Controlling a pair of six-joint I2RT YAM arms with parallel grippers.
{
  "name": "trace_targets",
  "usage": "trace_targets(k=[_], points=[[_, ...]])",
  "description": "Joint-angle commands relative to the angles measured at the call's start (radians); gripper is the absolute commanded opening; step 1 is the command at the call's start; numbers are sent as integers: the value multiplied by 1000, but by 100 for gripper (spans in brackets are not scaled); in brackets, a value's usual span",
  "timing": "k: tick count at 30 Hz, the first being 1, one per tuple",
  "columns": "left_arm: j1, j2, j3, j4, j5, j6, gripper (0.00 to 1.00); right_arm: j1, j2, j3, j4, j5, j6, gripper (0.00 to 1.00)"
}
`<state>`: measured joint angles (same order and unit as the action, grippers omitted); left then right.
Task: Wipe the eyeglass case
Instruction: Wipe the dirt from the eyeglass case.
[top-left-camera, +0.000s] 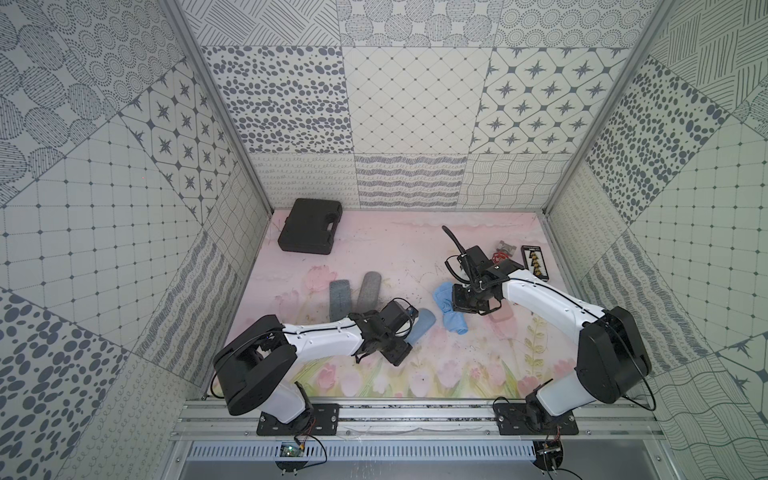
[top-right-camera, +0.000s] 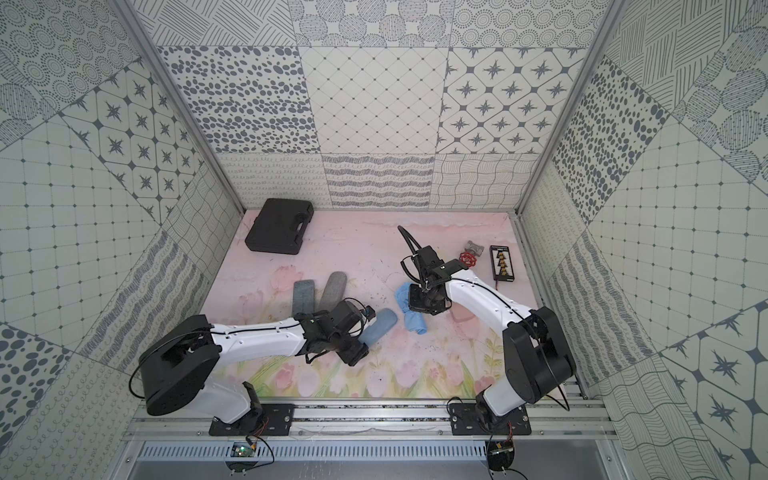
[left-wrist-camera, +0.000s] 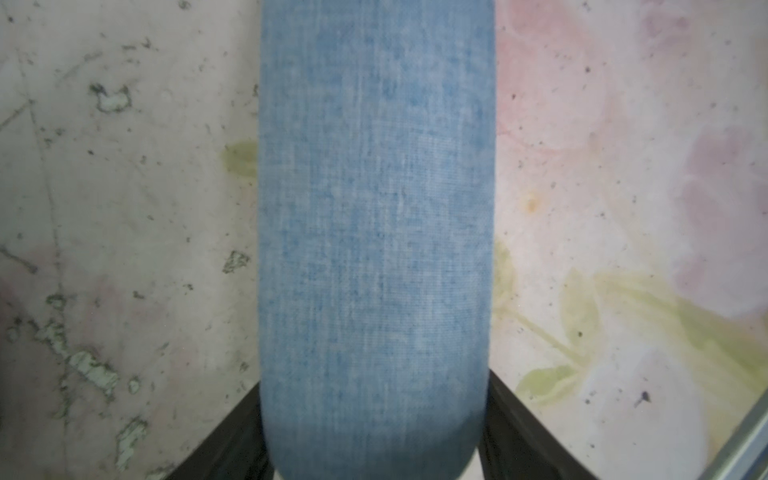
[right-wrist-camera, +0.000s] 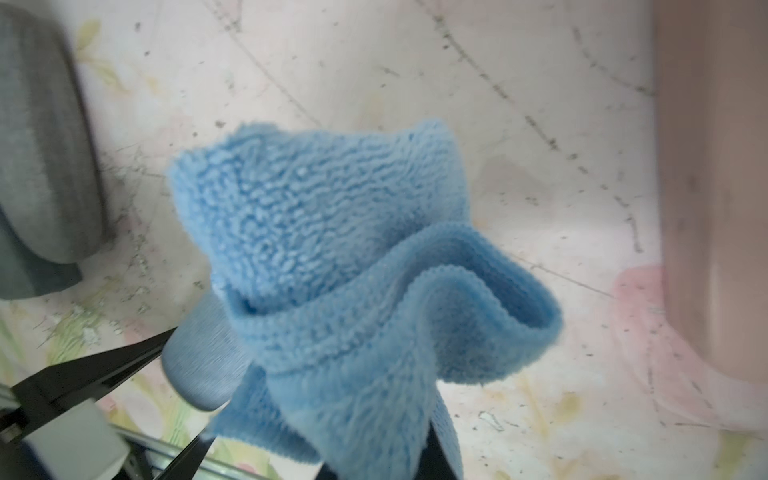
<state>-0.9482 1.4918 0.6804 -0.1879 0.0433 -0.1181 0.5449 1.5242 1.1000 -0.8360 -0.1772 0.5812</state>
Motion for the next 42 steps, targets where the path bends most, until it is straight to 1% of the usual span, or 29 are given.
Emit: trace_targets(k=[1,5,6,8,10,14,16,18,20,22,23,25,28,32,35,37,39,42], points=[[-3,-19,-45,156,5,42,66,44,-27,7,54,-114,87,0],[-3,-18,-53,194,-16,49,49,112,-3,-26,160,-253,177,0],[-3,-18,-54,204,-13,52,47,124,12,-34,193,-285,198,0],[-2,-15,-54,212,-11,52,45,131,35,-64,253,-322,236,0],[-3,-13,-54,212,-11,51,42,121,54,-98,294,-331,256,0],[-3,-25,-63,220,-16,51,35,41,114,-126,284,-317,207,0],[-3,-27,-64,223,-14,51,32,-15,132,-117,247,-262,152,0],[-3,-25,-65,220,-14,52,30,-60,145,-65,129,-113,68,0],[-3,-20,-62,211,-18,49,29,-71,133,6,16,76,-14,0],[-3,-16,-56,199,-20,38,28,-63,100,57,-39,147,-66,0],[-3,-12,-50,191,-23,30,27,-55,80,70,-50,151,-83,0],[-3,-2,-43,182,-17,20,27,-39,58,82,-75,114,-97,0],[-3,13,-29,161,-8,9,27,6,32,63,-82,-1,-70,0],[-2,21,-25,160,-2,-3,26,81,36,44,23,-201,28,0],[-3,15,-18,153,-2,-4,26,100,62,3,183,-331,135,0],[-3,13,-13,144,-6,1,25,91,87,-45,287,-390,192,0],[-2,10,-14,140,-8,1,25,68,121,-70,318,-396,196,0],[-4,9,-20,143,-5,-3,24,-36,180,-84,307,-373,166,0]])
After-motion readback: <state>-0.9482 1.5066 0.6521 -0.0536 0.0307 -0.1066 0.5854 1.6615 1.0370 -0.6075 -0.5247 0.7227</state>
